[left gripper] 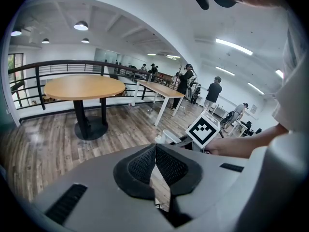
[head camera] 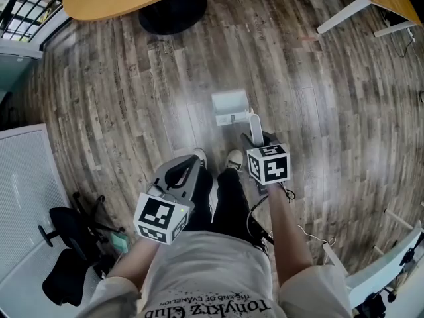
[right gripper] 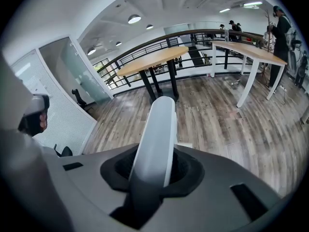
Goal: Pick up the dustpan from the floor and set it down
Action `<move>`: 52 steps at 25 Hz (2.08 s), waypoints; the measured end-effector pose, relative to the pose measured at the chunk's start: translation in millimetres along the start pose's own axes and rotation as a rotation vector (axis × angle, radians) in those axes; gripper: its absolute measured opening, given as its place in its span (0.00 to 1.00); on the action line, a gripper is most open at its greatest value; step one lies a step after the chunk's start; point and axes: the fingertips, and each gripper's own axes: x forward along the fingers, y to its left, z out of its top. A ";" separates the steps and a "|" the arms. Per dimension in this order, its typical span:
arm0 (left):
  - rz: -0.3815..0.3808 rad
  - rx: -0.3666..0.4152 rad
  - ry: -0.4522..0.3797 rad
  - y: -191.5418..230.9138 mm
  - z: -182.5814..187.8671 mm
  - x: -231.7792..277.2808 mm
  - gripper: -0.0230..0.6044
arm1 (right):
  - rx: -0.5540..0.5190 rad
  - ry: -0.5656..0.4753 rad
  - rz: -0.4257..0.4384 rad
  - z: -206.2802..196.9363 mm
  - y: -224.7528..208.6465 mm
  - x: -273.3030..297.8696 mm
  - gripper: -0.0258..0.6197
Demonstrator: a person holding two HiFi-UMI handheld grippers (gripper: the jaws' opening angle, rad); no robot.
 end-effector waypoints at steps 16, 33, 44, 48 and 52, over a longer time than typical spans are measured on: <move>-0.006 0.010 -0.018 -8.1 -0.4 -7.0 0.07 | -0.018 0.033 0.042 -18.4 14.3 -5.1 0.44; -0.034 0.067 -0.072 -26.1 14.9 -30.8 0.07 | 0.021 -0.042 -0.007 -9.5 23.5 -53.6 0.44; -0.030 0.117 -0.109 -32.5 35.9 -52.2 0.07 | 0.006 -0.141 -0.067 13.1 36.7 -112.8 0.44; -0.043 0.131 -0.123 -39.3 44.5 -54.6 0.07 | 0.016 -0.201 -0.058 25.2 49.1 -138.0 0.43; -0.052 0.144 -0.137 -45.0 50.7 -59.1 0.07 | 0.015 -0.260 -0.127 31.0 52.7 -162.7 0.20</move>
